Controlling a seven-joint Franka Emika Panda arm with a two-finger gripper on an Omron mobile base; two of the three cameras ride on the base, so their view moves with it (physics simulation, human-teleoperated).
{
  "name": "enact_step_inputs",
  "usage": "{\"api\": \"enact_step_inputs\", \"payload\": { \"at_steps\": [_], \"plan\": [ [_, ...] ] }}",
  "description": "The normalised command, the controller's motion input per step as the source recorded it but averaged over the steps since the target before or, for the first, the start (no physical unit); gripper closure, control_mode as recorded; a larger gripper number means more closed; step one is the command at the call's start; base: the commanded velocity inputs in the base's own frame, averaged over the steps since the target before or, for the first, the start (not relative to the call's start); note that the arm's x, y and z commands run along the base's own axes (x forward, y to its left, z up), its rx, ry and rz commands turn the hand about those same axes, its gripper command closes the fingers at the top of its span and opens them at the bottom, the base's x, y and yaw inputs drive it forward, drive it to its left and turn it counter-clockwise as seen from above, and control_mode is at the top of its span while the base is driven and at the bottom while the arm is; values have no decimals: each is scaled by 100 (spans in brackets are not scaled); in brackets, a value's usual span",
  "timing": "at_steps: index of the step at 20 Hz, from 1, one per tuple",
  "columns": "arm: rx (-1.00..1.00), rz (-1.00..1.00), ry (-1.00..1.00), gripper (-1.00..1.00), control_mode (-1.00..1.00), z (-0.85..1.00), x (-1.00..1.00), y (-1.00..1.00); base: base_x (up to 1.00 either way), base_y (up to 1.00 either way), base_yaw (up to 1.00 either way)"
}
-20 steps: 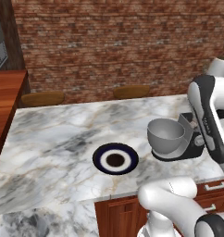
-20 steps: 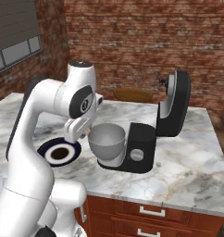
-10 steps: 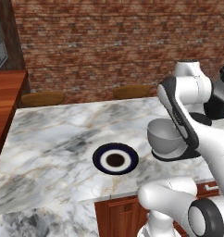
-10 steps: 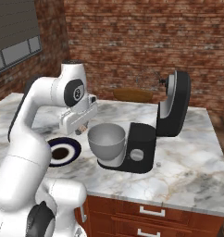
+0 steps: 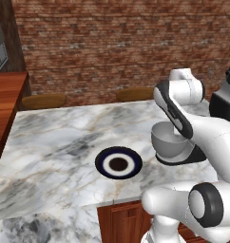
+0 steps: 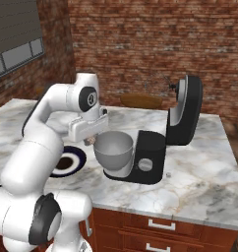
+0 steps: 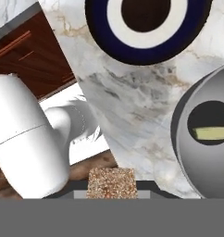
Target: Add butter and sugar cubes to the stand mixer bowl and then turn on the stand mixer to begin making frosting.
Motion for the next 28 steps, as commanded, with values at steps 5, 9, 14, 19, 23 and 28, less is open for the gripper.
{"api": "enact_step_inputs", "payload": {
  "at_steps": [5, 9, 14, 19, 23, 28],
  "plan": [
    [0, -8, 0, 100, -100, -29, 24, -10, 0, 0, 0],
    [0, -8, 0, 100, -100, -16, 22, -14, 0, 0, 0],
    [0, -6, 0, 100, -100, -24, 26, -9, 0, 0, 0],
    [0, -2, 0, 100, -100, -22, 30, -13, 0, 0, 0],
    [0, -2, 0, 100, -100, -21, 19, -16, 0, 0, 0],
    [0, -3, 0, 100, -100, -17, 23, -6, 0, 0, 0]
  ]
}}
